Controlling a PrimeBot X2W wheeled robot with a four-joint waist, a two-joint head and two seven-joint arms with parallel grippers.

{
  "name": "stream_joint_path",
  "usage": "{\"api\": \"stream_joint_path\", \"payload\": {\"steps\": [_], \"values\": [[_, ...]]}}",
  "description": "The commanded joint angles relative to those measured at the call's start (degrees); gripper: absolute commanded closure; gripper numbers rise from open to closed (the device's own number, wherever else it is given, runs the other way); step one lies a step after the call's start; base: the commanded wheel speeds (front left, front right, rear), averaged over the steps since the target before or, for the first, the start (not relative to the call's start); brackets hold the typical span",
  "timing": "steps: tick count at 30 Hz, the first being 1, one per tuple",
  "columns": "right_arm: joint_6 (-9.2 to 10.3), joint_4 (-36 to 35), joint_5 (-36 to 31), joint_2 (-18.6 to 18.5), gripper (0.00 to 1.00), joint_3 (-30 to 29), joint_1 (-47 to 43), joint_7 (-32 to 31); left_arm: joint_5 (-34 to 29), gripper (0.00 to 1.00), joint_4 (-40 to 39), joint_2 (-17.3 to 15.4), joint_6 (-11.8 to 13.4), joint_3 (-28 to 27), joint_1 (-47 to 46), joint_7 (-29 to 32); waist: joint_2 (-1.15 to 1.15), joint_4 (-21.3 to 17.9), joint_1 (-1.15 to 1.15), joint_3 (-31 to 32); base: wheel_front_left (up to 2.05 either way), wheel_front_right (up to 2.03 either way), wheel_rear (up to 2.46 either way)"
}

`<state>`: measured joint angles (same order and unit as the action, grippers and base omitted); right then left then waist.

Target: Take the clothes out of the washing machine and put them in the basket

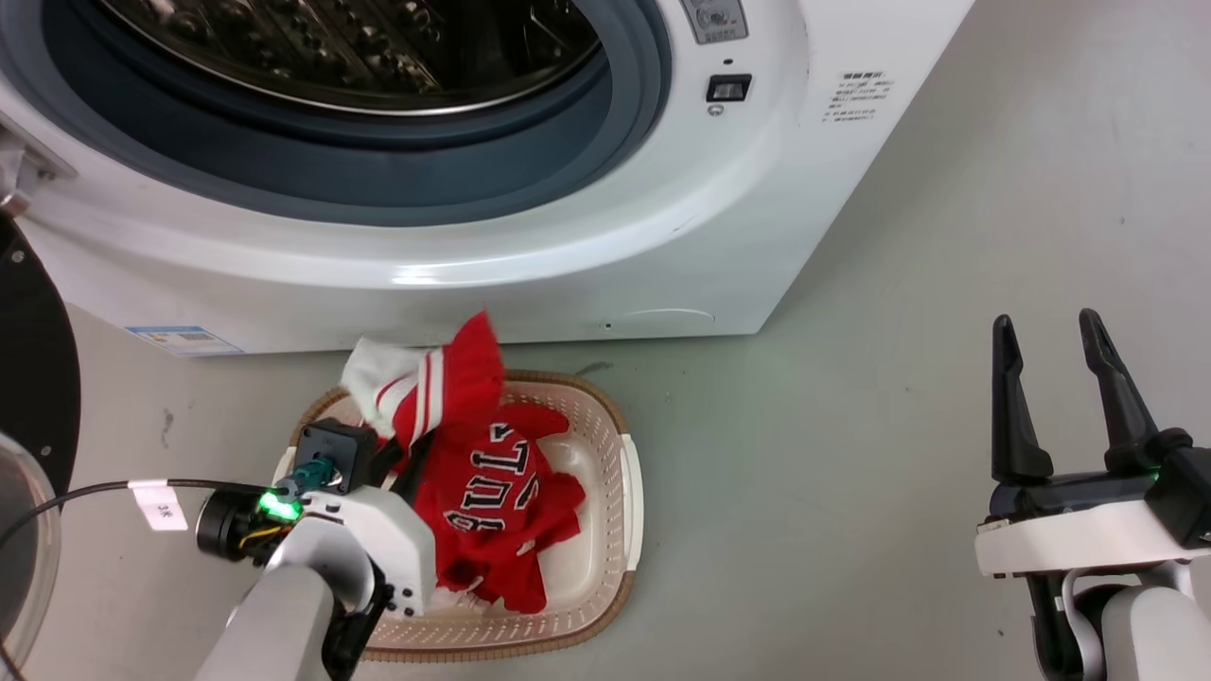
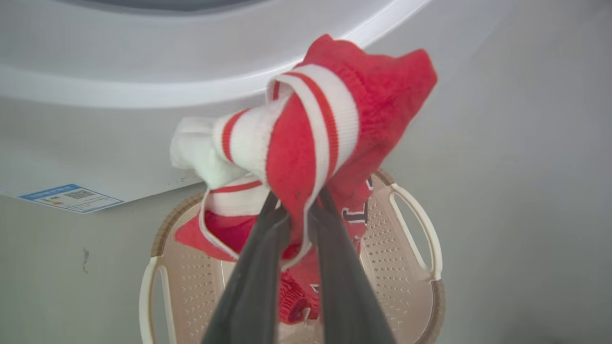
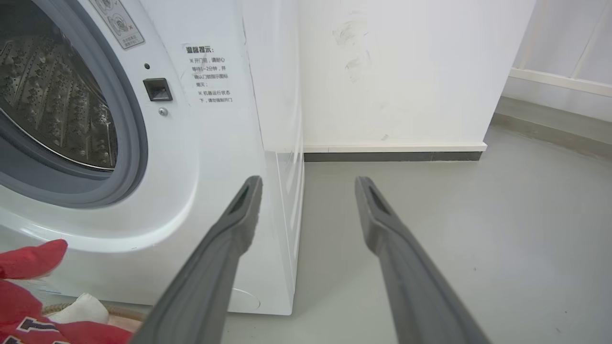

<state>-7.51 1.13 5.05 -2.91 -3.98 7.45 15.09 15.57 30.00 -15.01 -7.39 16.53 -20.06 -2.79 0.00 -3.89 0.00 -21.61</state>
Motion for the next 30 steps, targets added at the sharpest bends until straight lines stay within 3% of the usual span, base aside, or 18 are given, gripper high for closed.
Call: {"api": "stream_joint_path", "payload": {"steps": [1, 9, 20, 30], "values": [[0.04, -0.21, -0.10, 0.06, 0.00, 0.08, -0.16, 0.12, 0.42, 1.00, 0.29, -0.22, 0.03, 0.00, 0.42, 0.14, 0.00, -0.17, 0.00, -0.67, 0.00, 0.00, 0.00], [0.04, -1.00, -0.42, 0.06, 0.00, -0.01, 1.42, 0.12, 1.70, 1.00, 11.71, 0.17, -0.03, 1.91, -4.07, 1.33, 0.00, -1.57, 0.00, -5.42, 0.00, 0.00, 0.00], [0.04, -3.08, -1.06, 0.06, 0.00, -0.41, 3.01, 0.12, 2.90, 1.00, 29.08, 0.89, 0.81, 0.69, -14.62, -3.59, 0.00, -3.08, 0.00, -14.19, 0.00, 0.00, 0.00], [0.04, -5.49, -1.61, 0.06, 0.00, -0.93, 4.20, 0.12, 4.10, 1.00, 38.33, 2.22, 0.28, 1.00, -22.59, -8.15, 0.00, -3.35, 0.00, -21.11, 0.00, 0.00, 0.00]]}}
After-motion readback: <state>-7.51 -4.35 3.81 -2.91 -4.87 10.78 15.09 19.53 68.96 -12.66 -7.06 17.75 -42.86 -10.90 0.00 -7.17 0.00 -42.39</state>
